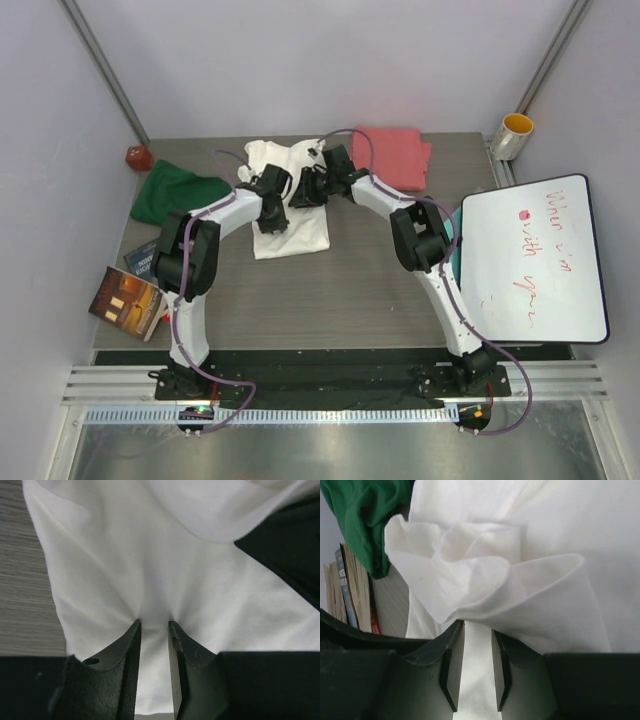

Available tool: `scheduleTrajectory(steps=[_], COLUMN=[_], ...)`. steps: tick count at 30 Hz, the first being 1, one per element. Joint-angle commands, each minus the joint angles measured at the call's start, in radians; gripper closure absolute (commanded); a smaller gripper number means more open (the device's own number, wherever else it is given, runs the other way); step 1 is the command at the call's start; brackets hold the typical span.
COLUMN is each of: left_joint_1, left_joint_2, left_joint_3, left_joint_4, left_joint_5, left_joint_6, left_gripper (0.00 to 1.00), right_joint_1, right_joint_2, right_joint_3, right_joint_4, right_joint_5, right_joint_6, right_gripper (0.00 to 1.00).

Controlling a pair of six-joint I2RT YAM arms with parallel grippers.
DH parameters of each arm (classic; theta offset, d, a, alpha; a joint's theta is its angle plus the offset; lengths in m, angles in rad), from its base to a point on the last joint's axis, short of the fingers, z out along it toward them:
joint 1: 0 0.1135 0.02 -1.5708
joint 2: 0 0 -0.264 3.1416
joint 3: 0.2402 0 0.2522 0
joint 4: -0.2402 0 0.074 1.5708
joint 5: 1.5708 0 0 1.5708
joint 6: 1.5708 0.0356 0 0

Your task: Fold and stack the t-shirts

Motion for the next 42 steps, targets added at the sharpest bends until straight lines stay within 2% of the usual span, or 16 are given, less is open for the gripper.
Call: scheduleTrajectory(steps=[1, 14, 25, 29, 34, 35, 38, 42], left_joint_1=[-0.021, -0.054, -0.103, -0.116, -0.117, -0.119, -0.123, -0.146], left_joint_2=[0.005, -0.004, -0.007, -0.024, -0.047, -0.048, -0.057, -0.108], left_joint_3=[-0.047, -0.139, -0.195, -0.209, -0.225, -0.232, -0.252, -0.304], left_joint_4=[0.024, 0.027, 0.028, 0.027, 0.024, 0.021, 0.01, 0.001], left_joint_5=[0.01, 0.0, -0.009, -0.027, -0.033, -0.032, -0.024, -0.021], left_joint_6=[-0.032, -0.035, -0.046, -0.06, -0.051, -0.049, -0.052, -0.06], left_gripper=[0.72, 0.74, 0.74, 0.72, 0.71, 0.71, 0.72, 0.72], right_joint_1=[-0.025, -0.078, -0.052, -0.005, 0.05, 0.057, 0.066, 0.081], right_joint_2=[0.042, 0.089, -0.164, -0.19, -0.279, -0.276, -0.253, -0.286], right_joint_3=[0.103, 0.212, -0.111, -0.133, -0.266, -0.281, -0.303, -0.384], right_joint_4=[0.009, -0.021, -0.087, -0.233, -0.256, -0.268, -0.327, -0.328], right_joint_5=[0.04, 0.093, 0.093, 0.222, 0.34, 0.351, 0.379, 0.438], right_joint_6=[0.006, 0.023, -0.089, -0.166, -0.203, -0.214, -0.229, -0.231], right_gripper=[0.66, 0.66, 0.64, 0.63, 0.63, 0.64, 0.78, 0.8])
